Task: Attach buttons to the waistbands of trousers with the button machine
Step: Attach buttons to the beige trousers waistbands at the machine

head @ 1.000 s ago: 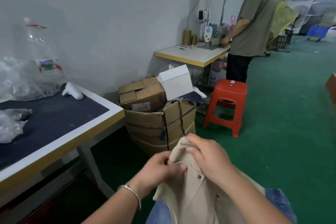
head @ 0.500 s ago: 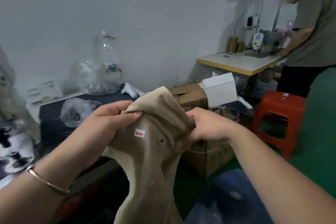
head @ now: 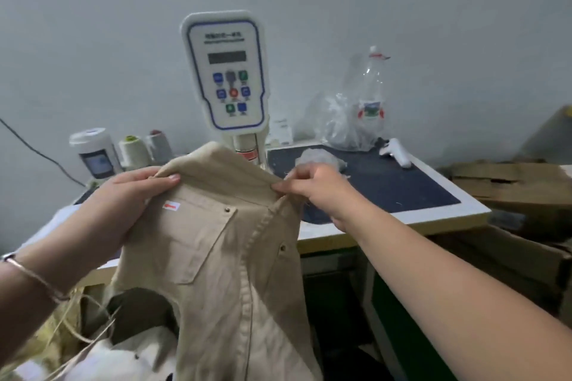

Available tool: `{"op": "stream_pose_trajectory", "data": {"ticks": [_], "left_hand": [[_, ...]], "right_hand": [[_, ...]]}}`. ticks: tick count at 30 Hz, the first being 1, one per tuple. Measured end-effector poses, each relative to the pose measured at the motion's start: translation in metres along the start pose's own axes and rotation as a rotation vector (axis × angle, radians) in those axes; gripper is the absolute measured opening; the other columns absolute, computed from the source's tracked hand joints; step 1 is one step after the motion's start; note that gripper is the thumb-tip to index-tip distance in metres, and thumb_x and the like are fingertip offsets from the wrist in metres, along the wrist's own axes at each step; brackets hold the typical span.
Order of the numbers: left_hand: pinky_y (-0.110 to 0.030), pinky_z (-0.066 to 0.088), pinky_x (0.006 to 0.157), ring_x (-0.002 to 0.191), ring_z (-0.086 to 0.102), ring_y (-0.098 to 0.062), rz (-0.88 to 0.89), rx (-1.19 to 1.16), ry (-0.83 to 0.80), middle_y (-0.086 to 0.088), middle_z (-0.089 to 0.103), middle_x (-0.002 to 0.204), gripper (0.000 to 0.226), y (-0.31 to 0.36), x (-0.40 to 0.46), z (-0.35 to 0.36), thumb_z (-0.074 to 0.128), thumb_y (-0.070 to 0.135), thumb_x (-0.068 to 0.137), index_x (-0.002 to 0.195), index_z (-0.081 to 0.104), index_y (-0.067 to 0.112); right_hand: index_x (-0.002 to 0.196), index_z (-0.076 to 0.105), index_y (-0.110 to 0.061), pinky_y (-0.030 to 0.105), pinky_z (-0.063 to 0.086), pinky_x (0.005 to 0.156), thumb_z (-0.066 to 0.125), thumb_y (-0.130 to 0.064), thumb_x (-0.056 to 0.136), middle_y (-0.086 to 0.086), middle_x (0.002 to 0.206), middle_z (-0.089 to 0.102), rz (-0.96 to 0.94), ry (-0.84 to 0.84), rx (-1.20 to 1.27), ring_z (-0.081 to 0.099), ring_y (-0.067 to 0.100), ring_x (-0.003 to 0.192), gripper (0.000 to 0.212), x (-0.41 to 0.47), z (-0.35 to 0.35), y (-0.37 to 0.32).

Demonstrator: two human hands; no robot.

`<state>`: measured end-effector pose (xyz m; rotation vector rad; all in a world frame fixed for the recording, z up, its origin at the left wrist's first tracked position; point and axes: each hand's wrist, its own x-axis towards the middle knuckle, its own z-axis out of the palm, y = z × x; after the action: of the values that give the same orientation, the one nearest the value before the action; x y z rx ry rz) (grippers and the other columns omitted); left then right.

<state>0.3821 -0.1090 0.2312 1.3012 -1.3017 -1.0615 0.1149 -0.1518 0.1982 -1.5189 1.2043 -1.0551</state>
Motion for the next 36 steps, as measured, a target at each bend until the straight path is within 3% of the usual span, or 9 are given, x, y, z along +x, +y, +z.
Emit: {"op": "stream_pose_trajectory", "data": {"ticks": [7, 10, 14, 18, 21, 23, 29, 32, 36], "left_hand": [[-0.034, 0.052, 0.083, 0.085, 0.067, -0.017, 0.068, 0.317, 0.328, -0.002, 0.074, 0.089, 0.018, -0.06, 0.049, -0.062, 0.057, 0.024, 0.098, 0.089, 0.072, 0.029], [-0.011, 0.044, 0.065, 0.067, 0.058, 0.004, 0.154, 0.394, 0.352, 0.013, 0.067, 0.076, 0.02, -0.077, 0.075, -0.059, 0.056, 0.023, 0.098, 0.084, 0.068, 0.03], [-0.022, 0.042, 0.066, 0.065, 0.054, 0.001, 0.234, 0.466, 0.308, 0.003, 0.065, 0.075, 0.018, -0.088, 0.111, -0.046, 0.054, 0.024, 0.099, 0.087, 0.066, 0.021], [-0.016, 0.042, 0.068, 0.069, 0.052, -0.005, 0.244, 0.295, 0.275, 0.001, 0.061, 0.076, 0.016, -0.105, 0.14, -0.037, 0.054, 0.019, 0.1, 0.09, 0.067, 0.015], [-0.023, 0.044, 0.074, 0.074, 0.056, -0.005, 0.176, 0.226, 0.259, 0.008, 0.064, 0.077, 0.015, -0.123, 0.157, -0.036, 0.056, 0.025, 0.099, 0.09, 0.068, 0.023], [-0.033, 0.042, 0.075, 0.076, 0.054, -0.013, 0.108, 0.211, 0.25, 0.002, 0.06, 0.077, 0.017, -0.135, 0.164, -0.036, 0.057, 0.027, 0.098, 0.087, 0.066, 0.017], [-0.031, 0.045, 0.086, 0.088, 0.064, -0.013, -0.007, 0.094, 0.221, 0.004, 0.074, 0.095, 0.017, -0.164, 0.165, -0.03, 0.06, 0.032, 0.096, 0.094, 0.075, 0.026], [-0.036, 0.043, 0.079, 0.081, 0.06, -0.019, -0.044, 0.014, 0.175, -0.007, 0.068, 0.089, 0.019, -0.164, 0.164, -0.031, 0.061, 0.03, 0.095, 0.094, 0.073, 0.015], [-0.032, 0.046, 0.075, 0.074, 0.062, -0.014, -0.027, 0.03, 0.201, -0.002, 0.072, 0.081, 0.016, -0.164, 0.163, -0.027, 0.062, 0.029, 0.094, 0.09, 0.076, 0.021]], "right_hand": [[0.07, 0.065, -0.021, 0.027, 0.046, 0.066, 0.068, -0.016, 0.085, -0.004, 0.078, 0.068, 0.016, 0.239, -0.307, 0.061, 0.015, 0.079, 0.016, 0.038, 0.002, 0.064], [0.076, 0.062, -0.023, 0.031, 0.047, 0.071, 0.06, -0.015, 0.088, -0.003, 0.088, 0.068, 0.078, 0.371, -0.534, 0.06, 0.02, 0.086, 0.015, 0.061, -0.02, 0.086], [0.1, 0.067, -0.017, 0.035, 0.049, 0.079, 0.051, -0.007, 0.092, 0.005, 0.107, 0.068, 0.02, 0.403, -0.756, 0.06, 0.026, 0.098, 0.021, 0.091, -0.043, 0.1], [0.112, 0.068, -0.005, 0.034, 0.048, 0.082, 0.044, 0.002, 0.091, 0.012, 0.114, 0.064, 0.008, 0.332, -0.935, 0.058, 0.032, 0.109, 0.032, 0.124, -0.051, 0.106], [0.095, 0.068, -0.017, 0.029, 0.045, 0.069, 0.048, -0.007, 0.093, 0.009, 0.1, 0.063, 0.168, 0.197, -0.985, 0.059, 0.034, 0.109, 0.023, 0.15, -0.05, 0.106], [0.114, 0.066, -0.029, 0.029, 0.047, 0.079, 0.048, -0.023, 0.097, 0.004, 0.114, 0.065, 0.243, 0.148, -1.0, 0.059, 0.03, 0.11, 0.025, 0.162, -0.048, 0.106], [0.097, 0.071, -0.031, 0.027, 0.043, 0.068, 0.059, -0.041, 0.09, 0.002, 0.102, 0.069, 0.242, 0.265, -1.066, 0.064, 0.024, 0.095, 0.017, 0.18, -0.043, 0.128], [0.09, 0.072, -0.023, 0.028, 0.042, 0.07, 0.062, -0.038, 0.089, 0.005, 0.095, 0.07, 0.165, 0.382, -1.015, 0.064, 0.028, 0.092, 0.017, 0.177, -0.04, 0.139], [0.087, 0.071, -0.023, 0.032, 0.04, 0.079, 0.062, -0.031, 0.09, 0.003, 0.092, 0.071, 0.059, 0.464, -1.027, 0.063, 0.025, 0.091, 0.013, 0.174, -0.036, 0.145]]}}
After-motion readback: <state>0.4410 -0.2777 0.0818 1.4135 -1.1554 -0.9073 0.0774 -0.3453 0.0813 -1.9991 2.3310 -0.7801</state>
